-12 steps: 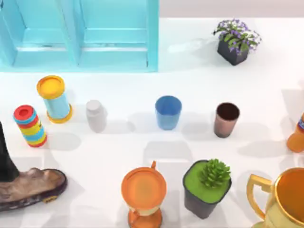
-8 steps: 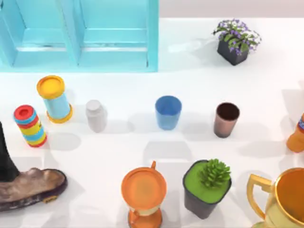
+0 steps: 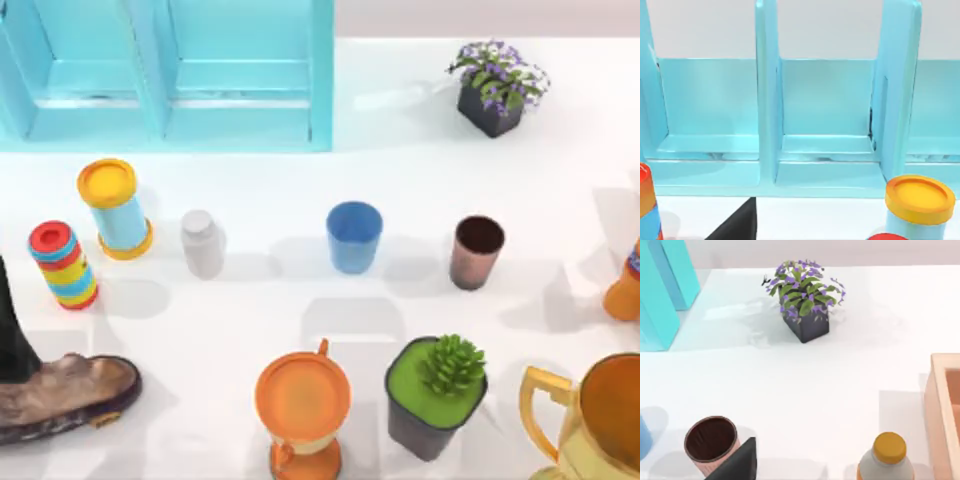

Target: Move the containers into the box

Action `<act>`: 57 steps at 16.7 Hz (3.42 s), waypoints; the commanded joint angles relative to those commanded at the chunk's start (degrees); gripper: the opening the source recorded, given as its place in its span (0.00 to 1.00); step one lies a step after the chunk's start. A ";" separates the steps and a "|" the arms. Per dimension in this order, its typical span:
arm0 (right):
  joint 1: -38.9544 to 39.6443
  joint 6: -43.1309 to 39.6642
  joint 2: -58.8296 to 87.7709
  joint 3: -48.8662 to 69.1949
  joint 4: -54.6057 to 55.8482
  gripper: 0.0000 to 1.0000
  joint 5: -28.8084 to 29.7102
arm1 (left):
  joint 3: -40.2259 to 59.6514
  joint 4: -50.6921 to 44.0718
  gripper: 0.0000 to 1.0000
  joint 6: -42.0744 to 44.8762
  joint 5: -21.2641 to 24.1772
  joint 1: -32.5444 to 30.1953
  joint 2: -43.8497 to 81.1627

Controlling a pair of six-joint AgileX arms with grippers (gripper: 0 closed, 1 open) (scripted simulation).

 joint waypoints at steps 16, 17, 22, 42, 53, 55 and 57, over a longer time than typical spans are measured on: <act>13.11 15.85 82.10 75.15 -54.44 1.00 1.20 | 0.00 0.00 1.00 0.00 0.00 0.00 0.00; 13.42 16.39 84.57 77.17 -56.19 1.00 1.32 | 0.00 0.00 1.00 0.00 0.00 0.00 0.00; 14.04 17.26 88.75 80.73 -59.21 1.00 1.52 | 0.00 0.00 1.00 0.00 0.00 0.00 0.00; 14.21 17.46 91.16 61.63 -37.70 0.92 1.54 | 0.00 0.00 1.00 0.00 0.00 0.00 0.00; 14.21 17.46 91.16 61.63 -37.70 0.10 1.54 | 0.00 0.00 1.00 0.00 0.00 0.00 0.00; 14.21 17.46 91.16 61.63 -37.70 0.00 1.54 | 0.00 0.00 1.00 0.00 0.00 0.00 0.00; 14.21 17.46 91.16 61.63 -37.70 0.00 1.54 | 0.00 0.00 1.00 0.00 0.00 0.00 0.00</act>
